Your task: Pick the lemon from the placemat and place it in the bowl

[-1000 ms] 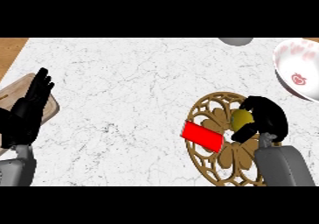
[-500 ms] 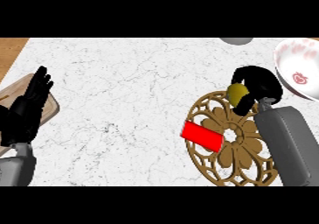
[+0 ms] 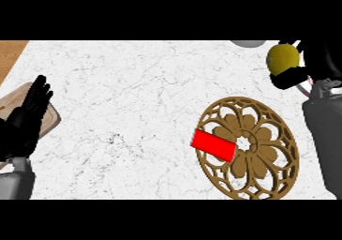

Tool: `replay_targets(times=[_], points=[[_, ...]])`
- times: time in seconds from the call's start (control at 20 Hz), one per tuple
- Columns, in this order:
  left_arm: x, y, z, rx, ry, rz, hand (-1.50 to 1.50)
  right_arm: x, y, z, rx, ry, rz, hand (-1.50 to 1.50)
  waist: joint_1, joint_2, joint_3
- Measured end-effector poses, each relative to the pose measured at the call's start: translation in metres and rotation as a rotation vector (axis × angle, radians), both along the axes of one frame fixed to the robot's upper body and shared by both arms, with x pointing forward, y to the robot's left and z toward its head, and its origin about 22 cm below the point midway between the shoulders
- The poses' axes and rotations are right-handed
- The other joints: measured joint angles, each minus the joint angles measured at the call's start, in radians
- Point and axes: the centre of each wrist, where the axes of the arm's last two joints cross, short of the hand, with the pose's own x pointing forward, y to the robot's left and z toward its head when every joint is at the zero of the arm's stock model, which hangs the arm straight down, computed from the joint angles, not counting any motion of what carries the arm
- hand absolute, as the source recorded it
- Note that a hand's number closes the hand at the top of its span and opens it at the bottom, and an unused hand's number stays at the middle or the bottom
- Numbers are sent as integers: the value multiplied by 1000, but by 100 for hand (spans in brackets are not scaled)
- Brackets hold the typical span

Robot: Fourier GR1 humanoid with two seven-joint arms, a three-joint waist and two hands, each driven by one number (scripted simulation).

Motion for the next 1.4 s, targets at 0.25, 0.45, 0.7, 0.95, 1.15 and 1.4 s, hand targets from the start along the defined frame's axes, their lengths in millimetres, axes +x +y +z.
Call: replay_targets(times=[0.25, 0.45, 0.7, 0.95, 1.15, 1.4], points=[[-1, 0, 6, -6, -6, -3, 0, -2, -27, 35, 55, -88, -64, 150, 4, 2, 0], [0, -1, 7, -3, -10, 0, 0, 2, -63, 43, 99, -108, -99, 150, 7, 4, 1], [8, -3, 12, -6, -8, -12, 0, 17, -95, 32, 167, -112, -105, 150, 11, 7, 1], [3, -6, 9, -2, -14, -21, 0, 32, -139, 16, 207, -113, -117, 150, 24, 11, 1], [11, -14, 11, 1, -26, -29, 0, 41, -164, 4, 215, -122, -130, 150, 34, 18, 2], [8, -10, 3, 2, -29, -39, 0, 39, -189, -16, 220, -124, -139, 150, 45, 21, 2]])
